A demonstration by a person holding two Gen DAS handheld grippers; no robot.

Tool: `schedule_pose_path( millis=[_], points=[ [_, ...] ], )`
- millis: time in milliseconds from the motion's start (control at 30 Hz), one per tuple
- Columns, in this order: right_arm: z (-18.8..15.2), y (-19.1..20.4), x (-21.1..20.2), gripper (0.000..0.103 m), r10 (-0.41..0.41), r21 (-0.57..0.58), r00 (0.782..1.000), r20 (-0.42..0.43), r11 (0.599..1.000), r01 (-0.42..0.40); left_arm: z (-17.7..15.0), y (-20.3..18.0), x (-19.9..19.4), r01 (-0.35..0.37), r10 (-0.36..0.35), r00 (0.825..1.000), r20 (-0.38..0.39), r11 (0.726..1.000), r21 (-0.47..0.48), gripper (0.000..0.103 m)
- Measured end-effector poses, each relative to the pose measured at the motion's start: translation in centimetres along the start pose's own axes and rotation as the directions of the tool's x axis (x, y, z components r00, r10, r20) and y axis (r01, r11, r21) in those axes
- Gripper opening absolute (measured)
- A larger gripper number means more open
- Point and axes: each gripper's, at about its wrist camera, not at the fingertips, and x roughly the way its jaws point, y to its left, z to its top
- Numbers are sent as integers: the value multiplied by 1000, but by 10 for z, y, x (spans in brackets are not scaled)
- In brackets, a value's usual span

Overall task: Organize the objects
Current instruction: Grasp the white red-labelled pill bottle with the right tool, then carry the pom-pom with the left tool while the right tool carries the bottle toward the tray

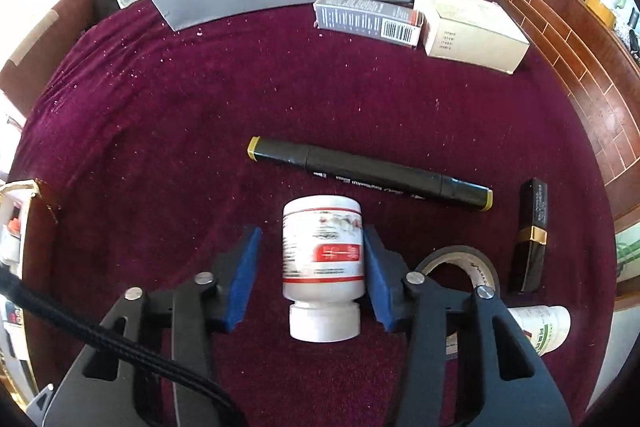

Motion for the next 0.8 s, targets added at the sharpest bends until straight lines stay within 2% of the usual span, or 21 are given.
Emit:
schedule_pose_path(
  millis=[100,133,167,467,800],
  points=[
    [-4,2,-2,43,-16,-16,1000,0,1000,16,-1,-2,-1,-3,3,1000,1,1000,4,28],
    [-6,2,-3,35,-27,-19,1000,3,999,27,-1,-2,-1,-6,6,1000,2,1000,5,28],
    [-7,3,-4,33,-37,-24,999,7,999,37,-1,-2,-1,-7,7,1000,2,1000,5,28],
    [-35,-1,-20,33,61,7,998,1,998,-61,-4,0,-9,-11,11,1000,-7,1000,-9,25],
    [-80,9,-52,33,174,7,985,18,985,-174,-11,-7,-38,37,-37,999,12,999,-19,25]
  ],
)
